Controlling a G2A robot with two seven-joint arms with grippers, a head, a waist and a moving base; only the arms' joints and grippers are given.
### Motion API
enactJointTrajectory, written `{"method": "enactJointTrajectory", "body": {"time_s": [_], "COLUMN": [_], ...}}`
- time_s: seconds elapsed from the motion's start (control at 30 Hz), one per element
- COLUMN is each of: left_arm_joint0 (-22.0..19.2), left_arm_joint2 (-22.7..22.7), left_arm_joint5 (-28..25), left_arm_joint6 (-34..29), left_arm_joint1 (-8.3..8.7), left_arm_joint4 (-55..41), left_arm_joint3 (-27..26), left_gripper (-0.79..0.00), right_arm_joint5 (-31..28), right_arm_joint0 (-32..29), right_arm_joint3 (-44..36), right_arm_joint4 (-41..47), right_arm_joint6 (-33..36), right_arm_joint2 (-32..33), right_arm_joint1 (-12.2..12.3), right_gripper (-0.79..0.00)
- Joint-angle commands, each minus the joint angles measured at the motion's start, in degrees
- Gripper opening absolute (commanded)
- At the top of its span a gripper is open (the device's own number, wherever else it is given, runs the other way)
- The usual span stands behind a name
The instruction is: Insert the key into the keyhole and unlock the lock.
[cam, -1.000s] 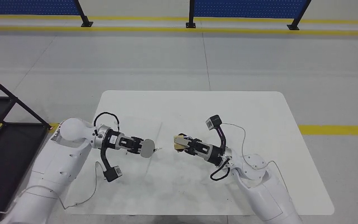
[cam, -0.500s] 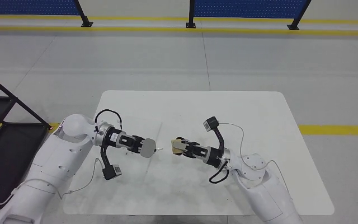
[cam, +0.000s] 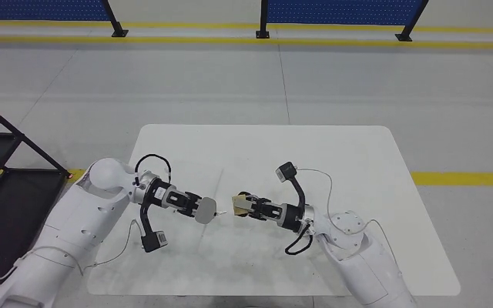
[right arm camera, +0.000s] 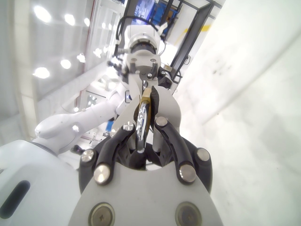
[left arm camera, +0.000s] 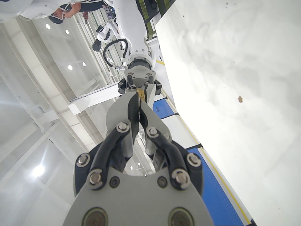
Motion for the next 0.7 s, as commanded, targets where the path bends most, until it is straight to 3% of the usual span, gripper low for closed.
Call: {"method": "enactJointTrajectory", "body": {"time_s": [0.0, 0.67], "left_arm_joint0": [-0.1, -1.7], "left_arm_joint2": [0.2, 3.1], "left_arm_joint5": [0.1, 1.1], "left_arm_joint6": [-0.1, -1.1], "left_arm_joint1": [0.0, -0.21], "left_arm_joint4": [-0.1, -0.8], "left_arm_joint3": [0.1, 0.9], "left_gripper": [-0.785, -0.785], "right_arm_joint5": [0.0, -0.3], "right_arm_joint0": [0.1, 0.9], "right_arm_joint3": [0.1, 0.8], "right_arm_joint4": [0.0, 0.5], "right_arm_joint6": [-0.1, -0.9], "right_arm_joint2": [-0.1, -1.5], "right_arm_joint1": [0.0, 0.3], "right_gripper": [-0.785, -0.785]}}
